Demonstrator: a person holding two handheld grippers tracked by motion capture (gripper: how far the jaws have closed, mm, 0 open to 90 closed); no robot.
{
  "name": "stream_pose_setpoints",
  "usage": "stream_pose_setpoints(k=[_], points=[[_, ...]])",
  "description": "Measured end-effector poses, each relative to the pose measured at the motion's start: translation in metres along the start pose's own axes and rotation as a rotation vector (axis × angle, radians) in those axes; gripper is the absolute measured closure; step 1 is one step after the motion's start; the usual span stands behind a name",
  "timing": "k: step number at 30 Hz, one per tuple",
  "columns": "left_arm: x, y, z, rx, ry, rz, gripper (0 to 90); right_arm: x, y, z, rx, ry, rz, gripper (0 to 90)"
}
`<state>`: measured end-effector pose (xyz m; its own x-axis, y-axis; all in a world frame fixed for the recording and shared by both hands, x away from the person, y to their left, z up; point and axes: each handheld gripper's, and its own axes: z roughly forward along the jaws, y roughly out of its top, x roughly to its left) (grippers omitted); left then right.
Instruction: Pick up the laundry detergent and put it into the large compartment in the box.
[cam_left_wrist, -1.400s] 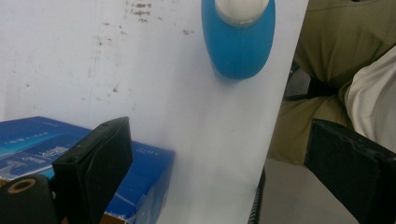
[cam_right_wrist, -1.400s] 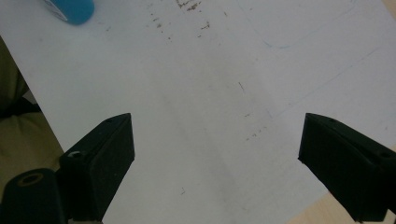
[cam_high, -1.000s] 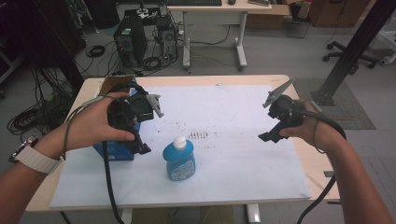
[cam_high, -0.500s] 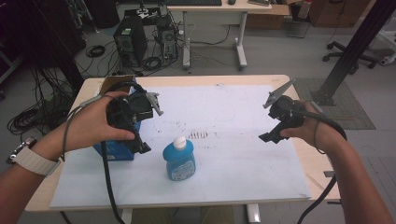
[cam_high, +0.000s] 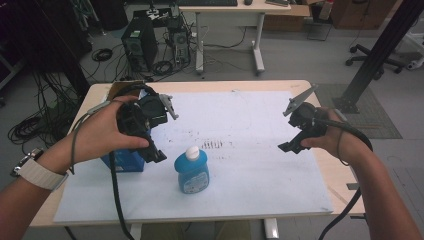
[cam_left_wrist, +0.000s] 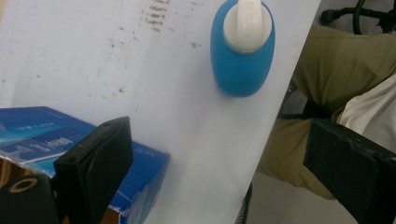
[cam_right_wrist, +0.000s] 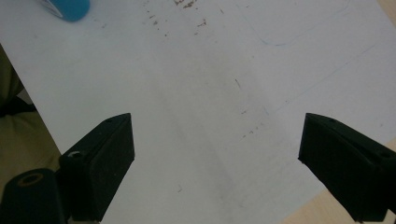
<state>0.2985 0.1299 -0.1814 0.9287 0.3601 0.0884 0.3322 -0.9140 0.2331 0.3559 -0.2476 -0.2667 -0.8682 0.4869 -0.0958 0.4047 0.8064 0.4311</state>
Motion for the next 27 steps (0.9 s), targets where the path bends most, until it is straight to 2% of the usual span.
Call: stream_pose_setpoints(k=[7, 10, 21, 27], points=[[0.000, 0.001, -0.003, -0.005, 0.006, -0.014, 8.6, -0.001, 0.000, 0.000, 0.003, -0.002, -0.001, 10.8], [0.000, 0.001, -0.006, -0.023, 0.008, -0.032, 8.5, -0.001, 0.000, 0.000, -0.003, -0.002, -0.001, 10.7], [-0.002, 0.008, -0.005, -0.011, 0.011, -0.041, 8.5, -0.001, 0.000, 0.000, -0.002, -0.005, -0.004, 10.7], [-0.002, 0.013, -0.004, -0.019, -0.001, -0.069, 8.5, -0.002, 0.000, 0.002, -0.005, -0.003, -0.004, 10.7]])
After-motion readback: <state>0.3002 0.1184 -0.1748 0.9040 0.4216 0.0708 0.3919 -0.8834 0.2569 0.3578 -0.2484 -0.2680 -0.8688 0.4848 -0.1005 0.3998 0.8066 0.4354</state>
